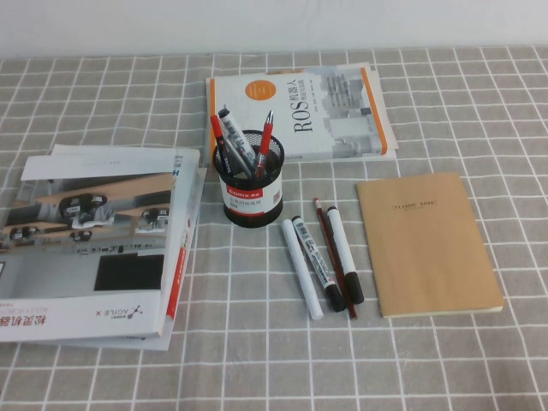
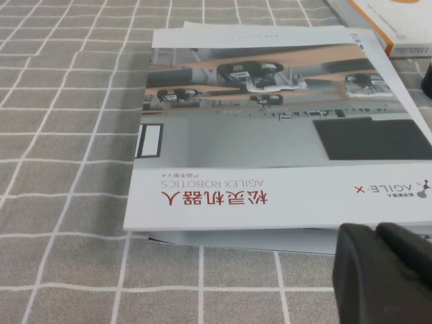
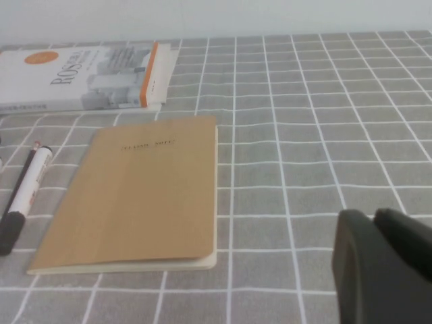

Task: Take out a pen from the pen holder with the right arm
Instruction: 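Take a marker out of the pen holder and lay it on the table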

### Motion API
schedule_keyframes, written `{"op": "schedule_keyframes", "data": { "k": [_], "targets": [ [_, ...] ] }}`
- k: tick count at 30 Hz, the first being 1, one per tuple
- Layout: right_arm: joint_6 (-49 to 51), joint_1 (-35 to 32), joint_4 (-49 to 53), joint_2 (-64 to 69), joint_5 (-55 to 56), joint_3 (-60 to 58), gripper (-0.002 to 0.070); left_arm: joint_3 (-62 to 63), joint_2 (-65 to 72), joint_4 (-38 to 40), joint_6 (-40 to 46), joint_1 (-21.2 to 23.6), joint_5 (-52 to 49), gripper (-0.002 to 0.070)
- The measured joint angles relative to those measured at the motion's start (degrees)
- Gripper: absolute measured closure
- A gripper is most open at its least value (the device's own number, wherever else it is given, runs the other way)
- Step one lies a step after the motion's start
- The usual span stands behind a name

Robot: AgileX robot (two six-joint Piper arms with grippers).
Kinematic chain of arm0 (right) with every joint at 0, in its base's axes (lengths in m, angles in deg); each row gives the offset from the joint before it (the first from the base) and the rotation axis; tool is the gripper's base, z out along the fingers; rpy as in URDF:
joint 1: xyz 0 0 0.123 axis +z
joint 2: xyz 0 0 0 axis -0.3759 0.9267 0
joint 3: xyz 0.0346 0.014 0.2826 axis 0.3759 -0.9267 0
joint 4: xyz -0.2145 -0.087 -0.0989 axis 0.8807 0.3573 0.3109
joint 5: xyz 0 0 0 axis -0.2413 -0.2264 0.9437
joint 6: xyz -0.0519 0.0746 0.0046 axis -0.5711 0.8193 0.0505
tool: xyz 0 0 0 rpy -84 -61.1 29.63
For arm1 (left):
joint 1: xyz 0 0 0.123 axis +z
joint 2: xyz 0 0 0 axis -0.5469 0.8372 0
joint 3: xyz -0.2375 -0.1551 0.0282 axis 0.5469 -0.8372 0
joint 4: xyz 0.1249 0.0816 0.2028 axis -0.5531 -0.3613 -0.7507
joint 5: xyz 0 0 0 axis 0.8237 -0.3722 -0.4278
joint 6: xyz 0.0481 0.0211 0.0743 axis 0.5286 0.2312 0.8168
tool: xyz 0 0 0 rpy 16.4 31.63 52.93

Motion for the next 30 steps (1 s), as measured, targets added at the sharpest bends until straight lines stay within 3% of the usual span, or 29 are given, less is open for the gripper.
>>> {"op": "schedule_keyframes", "data": {
  "k": [9,16,30],
  "targets": [
    [-1.03,0.0,-0.44,0.0,-3.62,0.0,0.0688,0.0,0.0,0.0,0.0,0.0,0.0,0.0681],
    [-11.94,0.0,-7.69,0.0,-7.44,0.0,0.0688,0.0,0.0,0.0,0.0,0.0,0.0,0.0681],
    [-13.39,0.0,-9.91,0.0,-7.67,0.0,0.0688,0.0,0.0,0.0,0.0,0.0,0.0,0.0681]
  ]
}}
